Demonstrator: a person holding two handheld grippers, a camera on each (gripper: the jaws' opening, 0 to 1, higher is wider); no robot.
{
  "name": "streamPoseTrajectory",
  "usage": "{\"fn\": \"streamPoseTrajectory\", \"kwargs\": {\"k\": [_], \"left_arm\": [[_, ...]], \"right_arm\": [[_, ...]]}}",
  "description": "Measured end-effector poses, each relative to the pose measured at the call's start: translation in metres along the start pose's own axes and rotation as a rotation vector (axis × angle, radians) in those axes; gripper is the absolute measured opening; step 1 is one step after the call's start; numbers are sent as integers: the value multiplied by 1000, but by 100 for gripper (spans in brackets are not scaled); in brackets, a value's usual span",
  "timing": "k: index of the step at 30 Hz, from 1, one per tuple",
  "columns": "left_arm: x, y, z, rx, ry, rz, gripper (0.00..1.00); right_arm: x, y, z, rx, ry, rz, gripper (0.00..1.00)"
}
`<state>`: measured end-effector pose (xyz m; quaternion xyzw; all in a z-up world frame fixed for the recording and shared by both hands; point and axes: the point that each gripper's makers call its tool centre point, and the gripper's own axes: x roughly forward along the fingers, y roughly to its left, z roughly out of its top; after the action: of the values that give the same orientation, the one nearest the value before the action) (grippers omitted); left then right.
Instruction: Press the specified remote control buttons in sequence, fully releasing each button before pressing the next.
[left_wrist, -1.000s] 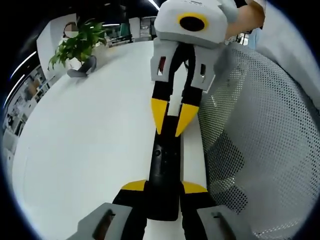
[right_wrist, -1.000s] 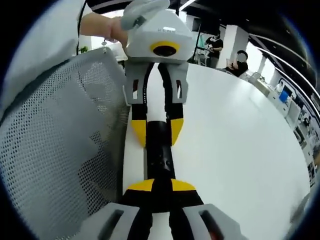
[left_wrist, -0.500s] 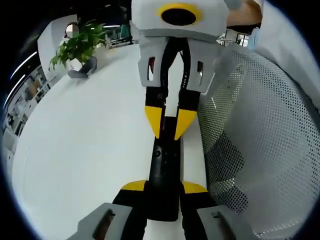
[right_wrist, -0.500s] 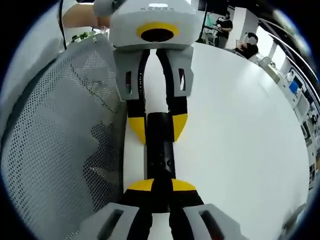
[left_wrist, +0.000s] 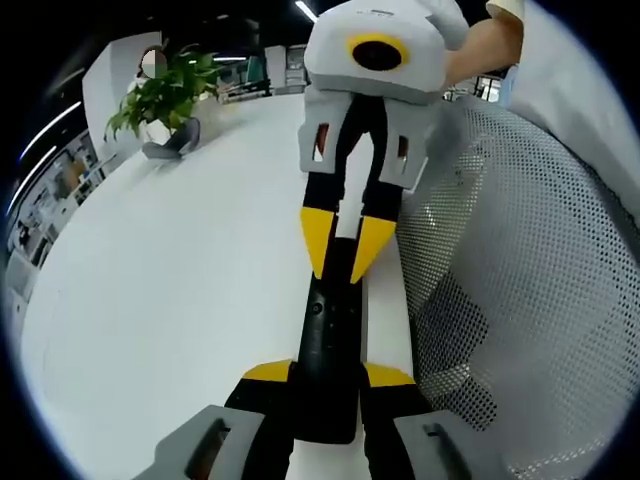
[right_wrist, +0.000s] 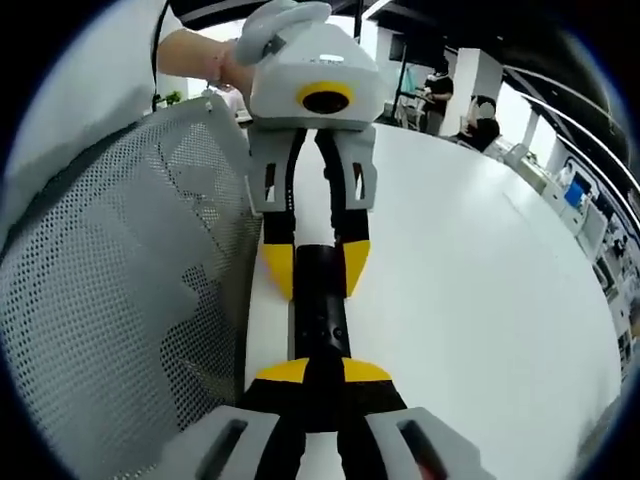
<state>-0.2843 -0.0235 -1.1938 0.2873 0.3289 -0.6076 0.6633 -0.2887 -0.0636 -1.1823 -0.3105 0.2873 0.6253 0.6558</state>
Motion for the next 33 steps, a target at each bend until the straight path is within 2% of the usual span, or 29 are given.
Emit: {"fn": "streamPoseTrajectory", "kwargs": {"k": [2,6,9,13,14,16,20,22,25,29,33], "left_arm": [[0,0,0,-4,-5,1,24],[0,0,0,-10,-14,7,24],[0,0,0,-11,-16,6,24],[0,0,1,-10,-18,7,24],[0,0,1,-12,-20,8,24],[0,0,1,-13,-25,9,24],[-1,0,1,-12,-30,9,24],[-1,0,1,-10,-22,9,24],[0,0,1,-1,-6,4,24],[-1,0,1,1,-8,1,24],[-1,0,1,-2,-12,4,24]], "right_arm": [[0,-1,1,31,1,10,7],[2,2,1,-66,66,24,6],[3,2,1,-64,161,38,6],[5,1,1,-23,220,61,5],[5,0,1,-41,228,71,5],[5,0,0,6,250,75,5],[4,1,0,-6,241,51,6],[3,1,1,-13,180,25,6],[2,1,0,-20,135,17,6],[4,1,2,-41,129,36,6],[6,1,5,-106,175,59,5]]}}
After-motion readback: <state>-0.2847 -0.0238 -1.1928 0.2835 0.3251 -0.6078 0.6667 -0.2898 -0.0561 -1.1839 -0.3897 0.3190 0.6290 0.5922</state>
